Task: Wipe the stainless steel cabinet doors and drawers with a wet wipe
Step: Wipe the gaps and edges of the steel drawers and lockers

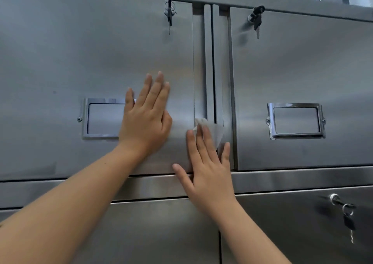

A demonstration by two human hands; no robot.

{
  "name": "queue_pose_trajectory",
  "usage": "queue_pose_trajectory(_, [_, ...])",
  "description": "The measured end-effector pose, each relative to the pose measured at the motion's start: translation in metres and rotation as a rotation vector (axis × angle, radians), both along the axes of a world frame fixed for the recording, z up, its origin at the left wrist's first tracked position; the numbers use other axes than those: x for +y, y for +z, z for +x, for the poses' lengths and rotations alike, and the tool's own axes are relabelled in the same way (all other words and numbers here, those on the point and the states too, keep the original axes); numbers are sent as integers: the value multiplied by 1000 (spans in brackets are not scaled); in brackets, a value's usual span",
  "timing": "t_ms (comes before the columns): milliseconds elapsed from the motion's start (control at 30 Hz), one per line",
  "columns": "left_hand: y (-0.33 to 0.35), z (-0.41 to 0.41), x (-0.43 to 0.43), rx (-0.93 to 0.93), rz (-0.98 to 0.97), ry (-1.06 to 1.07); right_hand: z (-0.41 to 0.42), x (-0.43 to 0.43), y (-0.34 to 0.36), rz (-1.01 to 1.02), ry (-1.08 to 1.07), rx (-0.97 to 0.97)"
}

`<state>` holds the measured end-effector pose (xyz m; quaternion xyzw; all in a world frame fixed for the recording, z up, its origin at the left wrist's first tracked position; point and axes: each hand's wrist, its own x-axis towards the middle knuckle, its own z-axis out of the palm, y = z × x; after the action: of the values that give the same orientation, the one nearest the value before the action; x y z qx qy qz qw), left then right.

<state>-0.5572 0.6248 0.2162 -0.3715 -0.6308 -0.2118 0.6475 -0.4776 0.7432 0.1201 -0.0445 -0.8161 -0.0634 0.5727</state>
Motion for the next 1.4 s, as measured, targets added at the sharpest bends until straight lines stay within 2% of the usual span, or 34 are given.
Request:
queue_pose_trajectory(700, [1, -1, -2, 61, 17, 32, -8, 14, 123, 191, -63, 37])
queue_pose_trajectory(1400, [1, -6, -1, 112, 48, 13, -25, 12, 227, 121, -163, 99])
